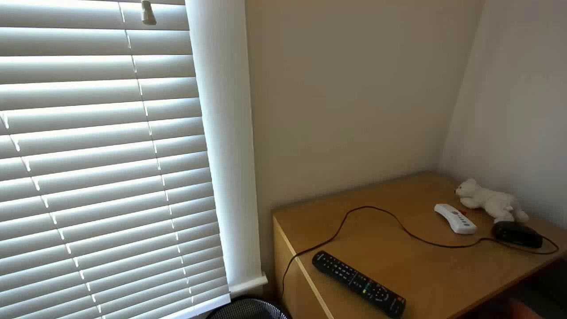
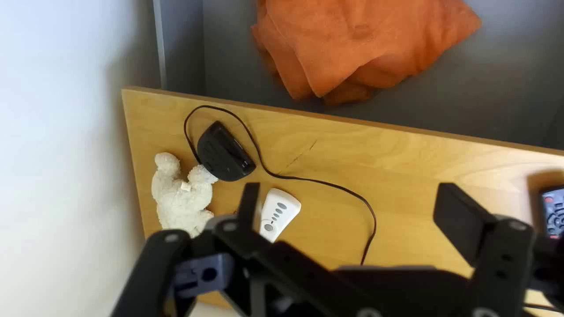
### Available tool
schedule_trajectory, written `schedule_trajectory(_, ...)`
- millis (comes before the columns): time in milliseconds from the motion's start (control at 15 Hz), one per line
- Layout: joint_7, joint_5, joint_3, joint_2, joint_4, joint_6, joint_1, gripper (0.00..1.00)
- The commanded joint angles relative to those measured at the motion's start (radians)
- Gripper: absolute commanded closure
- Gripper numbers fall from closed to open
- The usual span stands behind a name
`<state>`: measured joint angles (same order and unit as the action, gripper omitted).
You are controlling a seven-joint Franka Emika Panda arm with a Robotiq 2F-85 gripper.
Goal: Move the plush bear toy to the left corner
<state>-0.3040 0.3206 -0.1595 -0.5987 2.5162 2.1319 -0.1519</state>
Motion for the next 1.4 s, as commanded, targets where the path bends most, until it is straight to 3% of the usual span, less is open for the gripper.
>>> schedule_trajectory(0, 0.002, 0.002, -0.004, 0.000, -0.002, -0.004, 0.006, 0.00)
schedule_trajectory(600, 0.002, 0.002, -0.004, 0.000, -0.002, -0.004, 0.006, 0.00)
schedule_trajectory(933, 0.043, -0.024, -0.006, 0.197, -0.112, 0.192, 0.017, 0.00)
schedule_trajectory(1333, 0.034, -0.079, -0.021, 0.518, -0.377, 0.222, 0.012, 0.00)
